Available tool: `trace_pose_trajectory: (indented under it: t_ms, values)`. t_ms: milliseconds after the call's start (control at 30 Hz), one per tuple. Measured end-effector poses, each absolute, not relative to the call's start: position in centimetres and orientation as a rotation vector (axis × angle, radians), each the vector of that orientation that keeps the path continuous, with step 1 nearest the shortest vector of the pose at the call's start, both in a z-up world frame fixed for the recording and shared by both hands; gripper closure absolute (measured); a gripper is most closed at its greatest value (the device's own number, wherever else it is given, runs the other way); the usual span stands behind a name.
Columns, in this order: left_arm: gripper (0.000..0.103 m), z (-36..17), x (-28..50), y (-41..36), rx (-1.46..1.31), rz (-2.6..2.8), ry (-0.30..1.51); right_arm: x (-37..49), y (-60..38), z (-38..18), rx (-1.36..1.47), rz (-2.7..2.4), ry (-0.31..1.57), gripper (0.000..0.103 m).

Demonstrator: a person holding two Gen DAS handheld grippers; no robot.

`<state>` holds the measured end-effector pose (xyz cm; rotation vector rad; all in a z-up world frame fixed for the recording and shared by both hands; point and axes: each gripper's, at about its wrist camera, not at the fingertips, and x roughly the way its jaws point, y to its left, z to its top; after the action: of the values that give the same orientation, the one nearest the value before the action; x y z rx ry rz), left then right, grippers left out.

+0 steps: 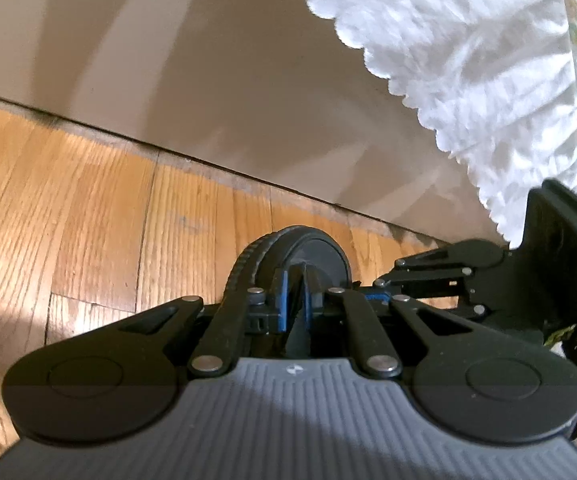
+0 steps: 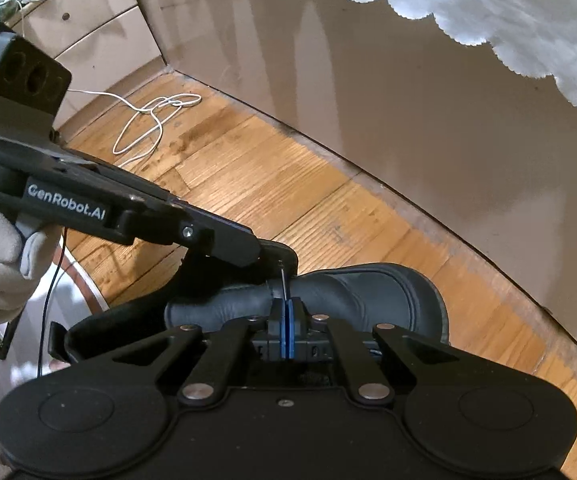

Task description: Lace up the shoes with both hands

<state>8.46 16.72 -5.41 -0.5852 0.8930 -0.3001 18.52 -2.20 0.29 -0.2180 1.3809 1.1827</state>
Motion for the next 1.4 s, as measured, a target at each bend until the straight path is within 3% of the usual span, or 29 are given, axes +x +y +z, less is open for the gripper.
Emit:
trace_pose_trajectory:
  t_ms: [1000, 1167, 1300, 1400]
  values:
    - [0.095, -4.6, 8.0, 14.8, -0.450, -0.330, 0.877, 18.8, -2.3, 0.5, -0.141, 1.208, 1.308, 0.099]
    - [0.095, -4.7, 8.1, 15.4, -0.500, -0.329, 0.881, 19.0, -3.3, 0.3, -0.081, 1.201, 1.293, 0.092]
    - [0.095, -4.6, 8.1, 15.3, -0.476, -0.326, 0.877, 19.7, -4.6, 0.3, 0.021, 1.146, 1.291, 0.077]
    - [0.095, -4.7, 8.2, 15.3, -0.491, -0.328, 0.875, 20.2, -5.3, 0.4, 0.044, 1.112, 1.286, 0.077]
